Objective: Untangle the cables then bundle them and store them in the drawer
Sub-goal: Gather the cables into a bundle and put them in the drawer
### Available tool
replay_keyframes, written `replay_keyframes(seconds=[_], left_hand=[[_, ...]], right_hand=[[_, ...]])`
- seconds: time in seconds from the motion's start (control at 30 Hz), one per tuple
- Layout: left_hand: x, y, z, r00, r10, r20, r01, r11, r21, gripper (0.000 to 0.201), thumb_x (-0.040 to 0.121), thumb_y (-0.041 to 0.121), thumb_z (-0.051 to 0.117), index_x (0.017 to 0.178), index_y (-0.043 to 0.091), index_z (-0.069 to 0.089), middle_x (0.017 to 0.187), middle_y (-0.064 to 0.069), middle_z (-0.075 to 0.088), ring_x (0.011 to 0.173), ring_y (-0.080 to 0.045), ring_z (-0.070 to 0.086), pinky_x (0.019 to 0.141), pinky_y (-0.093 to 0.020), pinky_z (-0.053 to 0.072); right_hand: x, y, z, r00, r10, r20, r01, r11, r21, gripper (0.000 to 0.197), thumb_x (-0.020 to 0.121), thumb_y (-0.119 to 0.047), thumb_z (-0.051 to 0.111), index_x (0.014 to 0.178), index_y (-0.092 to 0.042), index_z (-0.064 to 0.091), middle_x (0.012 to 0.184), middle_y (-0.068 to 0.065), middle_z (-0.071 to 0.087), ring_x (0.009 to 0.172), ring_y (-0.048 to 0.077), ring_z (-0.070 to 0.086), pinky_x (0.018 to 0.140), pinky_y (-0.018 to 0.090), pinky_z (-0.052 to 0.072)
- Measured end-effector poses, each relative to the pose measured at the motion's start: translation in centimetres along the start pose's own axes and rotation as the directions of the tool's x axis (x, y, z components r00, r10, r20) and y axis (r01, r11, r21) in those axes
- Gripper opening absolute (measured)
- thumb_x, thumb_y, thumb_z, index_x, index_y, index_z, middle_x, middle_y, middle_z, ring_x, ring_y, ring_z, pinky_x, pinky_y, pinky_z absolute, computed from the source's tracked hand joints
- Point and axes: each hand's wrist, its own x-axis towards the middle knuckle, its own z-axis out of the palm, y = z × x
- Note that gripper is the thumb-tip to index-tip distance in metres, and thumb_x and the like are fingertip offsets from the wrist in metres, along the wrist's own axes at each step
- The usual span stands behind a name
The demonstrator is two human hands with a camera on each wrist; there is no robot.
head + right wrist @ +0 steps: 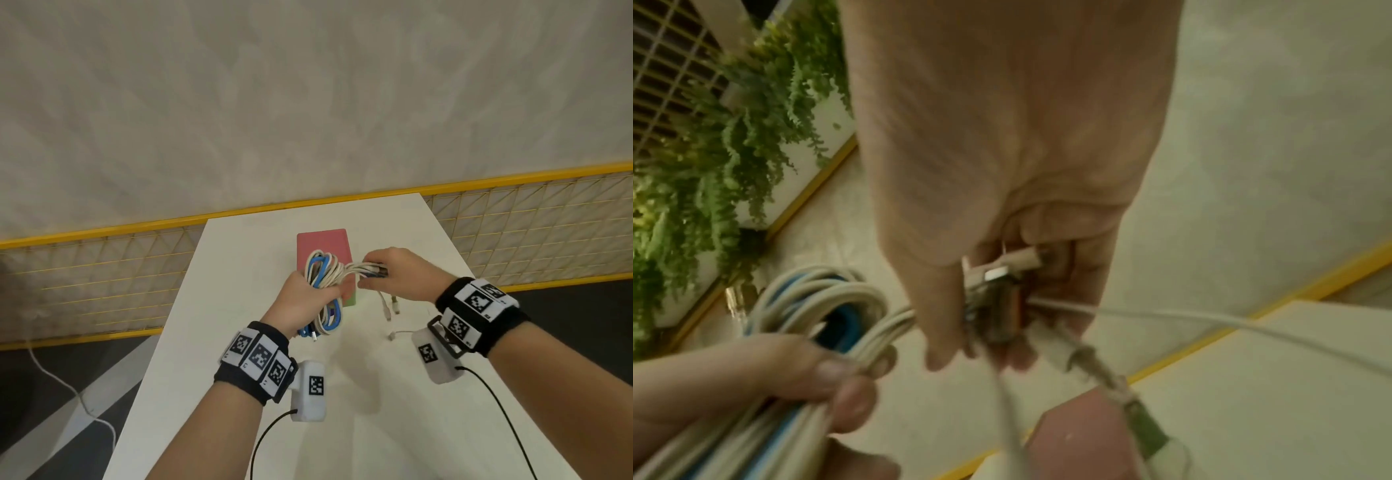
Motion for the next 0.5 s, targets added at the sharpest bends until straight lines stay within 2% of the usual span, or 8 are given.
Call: replay_keyframes(seconds=[0.07,0.13,0.17,0.23,0.27,0.33,0.4,0.5], left_hand=[[0.1,-0.2,-0.1,1.000,0.013,0.012,-0.013,1.000,-0.011,0.029,0.076,0.027,0.075,0.078,-0.001,0.066,0.072,-0.023,0.062,0.066,-0.024,0.058,0.066,-0.037,0.053],[0.2,-0.3,0.2,1.000,0.015,-0.005,-0.016,0.999,-0.036,0.035,0.071,0.034,0.074,0.075,0.001,0.064,0.077,-0.032,0.064,0.064,-0.025,0.060,0.072,-0.046,0.056],[0.3,-0.3,0.3,0.999,0.022,-0.031,-0.023,0.998,-0.052,0.036,0.073,0.037,0.076,0.072,0.004,0.062,0.073,-0.030,0.062,0.060,-0.021,0.059,0.066,-0.041,0.056],[0.4,-0.2,0.6,0.995,0.054,-0.089,-0.063,0.993,-0.097,0.033,0.080,0.035,0.076,0.071,0.010,0.057,0.059,-0.010,0.057,0.049,-0.010,0.056,0.049,-0.022,0.049],[0.5,-0.1,0.9,0.991,0.077,-0.114,-0.089,0.990,-0.106,0.029,0.081,0.033,0.076,0.074,0.012,0.058,0.059,-0.001,0.056,0.049,-0.007,0.056,0.047,-0.016,0.046],[0.6,0.0,1.3,0.985,0.117,-0.128,-0.132,0.985,-0.114,0.028,0.080,0.035,0.076,0.092,0.015,0.061,0.071,0.005,0.062,0.063,-0.007,0.061,0.053,-0.011,0.047],[0.5,0.3,1.8,0.982,0.120,-0.148,-0.142,0.978,-0.150,0.041,0.080,0.034,0.075,0.111,0.016,0.056,0.088,0.005,0.065,0.076,-0.003,0.063,0.057,-0.007,0.047],[0.5,1.3,2.6,0.985,0.060,-0.159,-0.099,0.964,-0.248,0.053,0.081,0.034,0.075,0.120,0.018,0.042,0.100,0.006,0.063,0.088,-0.001,0.062,0.064,-0.013,0.049]], right_hand=[[-0.6,0.8,-0.3,0.997,0.031,0.070,-0.029,0.999,-0.035,0.023,0.090,-0.034,0.061,0.077,-0.016,0.054,0.067,-0.004,0.054,0.059,0.011,0.049,0.056,0.023,0.036],[-1.1,1.2,-0.3,0.993,0.064,0.102,-0.067,0.997,0.024,0.024,0.093,-0.035,0.056,0.082,-0.013,0.054,0.075,0.005,0.062,0.068,0.021,0.058,0.061,0.032,0.044],[-1.2,1.0,-0.1,0.992,0.076,0.100,-0.082,0.995,0.060,0.024,0.094,-0.035,0.053,0.086,-0.012,0.054,0.080,0.009,0.065,0.072,0.022,0.061,0.063,0.034,0.046],[-1.4,0.3,0.7,0.995,0.084,0.058,-0.089,0.990,0.105,0.024,0.098,-0.032,0.046,0.090,-0.010,0.051,0.080,0.010,0.065,0.072,0.022,0.064,0.060,0.031,0.045],[-1.3,0.0,1.2,0.996,0.089,0.017,-0.090,0.989,0.121,0.023,0.099,-0.030,0.045,0.090,-0.009,0.049,0.075,0.009,0.062,0.070,0.024,0.063,0.059,0.031,0.043],[-1.3,-1.2,2.3,0.991,0.107,-0.087,-0.091,0.982,0.165,0.021,0.100,-0.026,0.043,0.088,-0.010,0.045,0.067,0.003,0.056,0.065,0.025,0.057,0.057,0.028,0.040],[-1.2,-2.6,3.1,0.974,0.104,-0.199,-0.059,0.974,0.219,0.018,0.100,-0.021,0.041,0.083,-0.015,0.042,0.067,-0.002,0.051,0.061,0.016,0.051,0.052,0.018,0.035],[-1.0,-5.1,3.8,0.961,0.047,-0.272,0.062,0.924,0.377,0.025,0.099,-0.006,0.036,0.078,-0.020,0.042,0.071,-0.005,0.049,0.060,0.002,0.049,0.058,0.011,0.038]])
